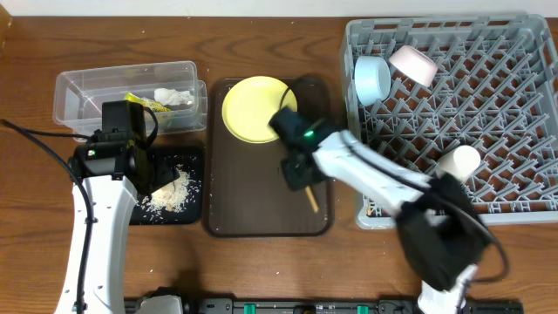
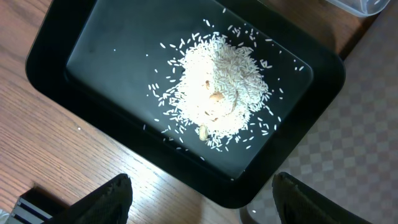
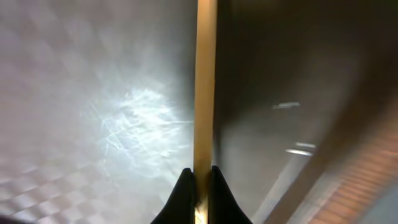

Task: Sort waste into correct bins and load items into the dishwasher rack
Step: 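Insert the second chopstick into the rack's left edge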

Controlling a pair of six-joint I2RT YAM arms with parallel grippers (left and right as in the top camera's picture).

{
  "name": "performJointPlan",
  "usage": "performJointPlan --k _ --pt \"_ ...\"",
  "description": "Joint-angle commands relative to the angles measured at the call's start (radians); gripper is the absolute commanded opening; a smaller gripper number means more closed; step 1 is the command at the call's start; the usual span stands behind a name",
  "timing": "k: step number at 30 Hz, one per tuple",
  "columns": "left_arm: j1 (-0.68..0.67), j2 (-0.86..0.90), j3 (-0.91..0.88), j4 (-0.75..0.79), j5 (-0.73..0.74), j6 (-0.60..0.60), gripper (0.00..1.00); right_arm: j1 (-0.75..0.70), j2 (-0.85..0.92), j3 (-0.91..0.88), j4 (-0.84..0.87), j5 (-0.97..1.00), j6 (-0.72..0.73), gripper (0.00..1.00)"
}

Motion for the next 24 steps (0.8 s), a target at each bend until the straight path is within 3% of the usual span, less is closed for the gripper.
performJointPlan --k 1,13,24 --pt "0.004 -0.002 0.0 -0.002 -0.008 -0.013 0.75 -0.068 -0.154 0.007 -0.007 0.028 -0.016 0.01" --pt "0.004 -0.002 0.0 -0.002 -0.008 -0.013 0.75 -0.308 -0.3 0.006 -0.184 0.098 -0.077 0.01" --pt "0.004 -0.002 0.0 -0.002 -0.008 -0.013 0.75 -0.364 -0.29 -0.042 -0.208 0.098 -0.094 0.01"
